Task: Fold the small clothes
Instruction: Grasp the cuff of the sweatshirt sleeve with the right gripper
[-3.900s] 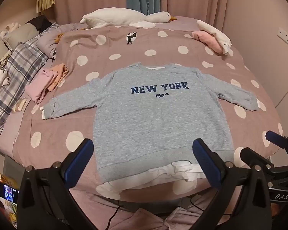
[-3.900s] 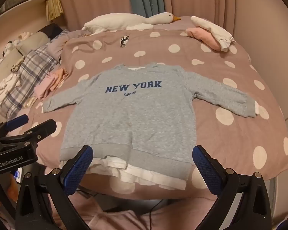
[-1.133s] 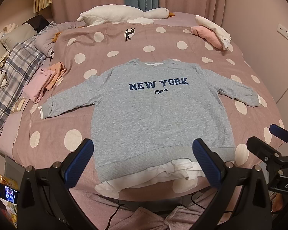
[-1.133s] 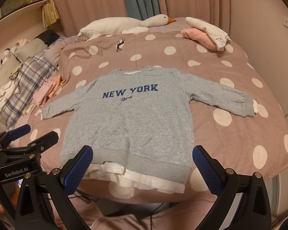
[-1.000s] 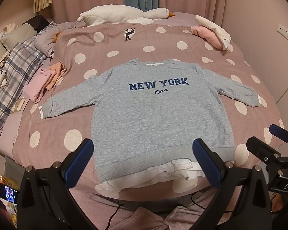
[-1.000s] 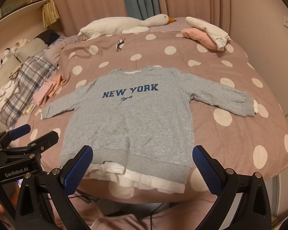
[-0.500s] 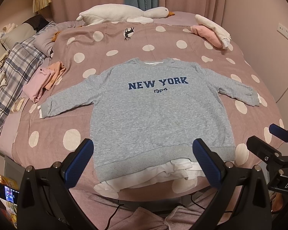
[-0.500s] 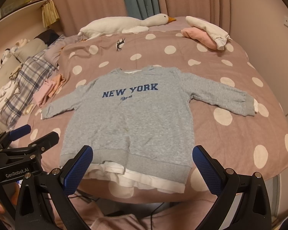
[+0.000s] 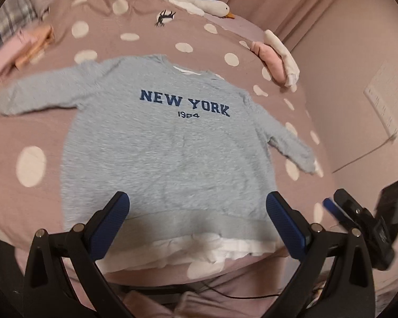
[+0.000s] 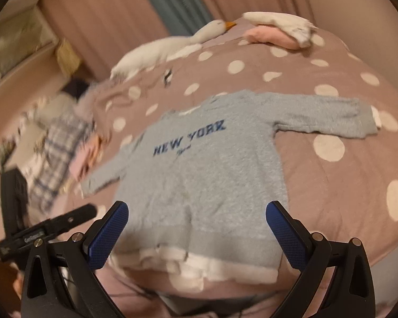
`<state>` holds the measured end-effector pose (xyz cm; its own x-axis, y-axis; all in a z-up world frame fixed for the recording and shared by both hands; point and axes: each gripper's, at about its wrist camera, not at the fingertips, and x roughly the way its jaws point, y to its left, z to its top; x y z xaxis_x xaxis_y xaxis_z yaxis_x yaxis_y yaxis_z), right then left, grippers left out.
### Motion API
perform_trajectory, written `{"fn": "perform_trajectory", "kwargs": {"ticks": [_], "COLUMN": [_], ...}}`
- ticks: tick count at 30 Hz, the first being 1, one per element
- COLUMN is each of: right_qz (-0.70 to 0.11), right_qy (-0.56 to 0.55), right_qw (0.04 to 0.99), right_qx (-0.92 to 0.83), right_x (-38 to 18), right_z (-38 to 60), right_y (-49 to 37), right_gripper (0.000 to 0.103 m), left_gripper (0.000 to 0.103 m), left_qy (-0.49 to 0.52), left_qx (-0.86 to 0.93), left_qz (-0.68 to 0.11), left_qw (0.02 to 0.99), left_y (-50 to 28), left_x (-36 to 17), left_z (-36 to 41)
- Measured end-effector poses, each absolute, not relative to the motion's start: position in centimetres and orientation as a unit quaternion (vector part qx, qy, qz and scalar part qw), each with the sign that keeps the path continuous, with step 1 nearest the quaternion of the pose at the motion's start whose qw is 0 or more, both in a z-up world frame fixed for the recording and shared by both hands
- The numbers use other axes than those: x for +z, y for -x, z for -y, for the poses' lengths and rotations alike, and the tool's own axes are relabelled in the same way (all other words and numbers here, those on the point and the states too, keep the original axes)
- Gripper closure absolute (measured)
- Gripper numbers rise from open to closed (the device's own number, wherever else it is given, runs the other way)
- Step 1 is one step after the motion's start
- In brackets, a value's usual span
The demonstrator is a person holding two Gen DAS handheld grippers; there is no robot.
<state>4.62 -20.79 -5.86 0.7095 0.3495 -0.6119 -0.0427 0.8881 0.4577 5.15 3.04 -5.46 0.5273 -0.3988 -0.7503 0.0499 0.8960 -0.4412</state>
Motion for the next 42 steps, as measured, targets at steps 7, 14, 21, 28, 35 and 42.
{"fn": "perform_trajectory", "kwargs": {"ticks": [7,14,21,28,35,42], "right_qz": [-0.303,-0.243,-0.262,-0.287,-0.268,-0.275], "right_qy": [-0.414,-0.483,-0.45,-0.441,-0.492,-0.5], "right_qw": [0.852,0.839,0.854,0.847,0.825,0.817], "right_qx": [0.103,0.06,-0.01,-0.069,-0.071,-0.083], "right_x": [-10.7,-13.3,-14.4,-15.6,-16.8,-17.2], "right_z": [30.0,34.8,37.9,41.0,42.8,43.4], "right_y": [-6.3,-7.2,-10.3,-14.1,-15.5,-16.7], "right_gripper": [0.001,0.001,0.001,0.001,0.001,0.037], "left_gripper": [0.0,0.0,0.0,0.0,0.0,0.0], "left_qy": [0.284,0.309,0.303,0.282,0.28,0.275], "left_qx": [-0.199,-0.198,-0.211,-0.215,-0.207,-0.203], "left_qz": [-0.477,-0.494,-0.499,-0.492,-0.515,-0.525], "left_qw": [0.808,0.788,0.784,0.795,0.783,0.779], "left_y": [-8.5,-11.6,-13.7,-14.5,-15.4,-15.9], "left_x": [-7.8,-9.6,-9.8,-9.3,-10.7,-11.1], "left_z": [-4.2,-3.8,-2.9,-2.6,-1.9,-1.6]}}
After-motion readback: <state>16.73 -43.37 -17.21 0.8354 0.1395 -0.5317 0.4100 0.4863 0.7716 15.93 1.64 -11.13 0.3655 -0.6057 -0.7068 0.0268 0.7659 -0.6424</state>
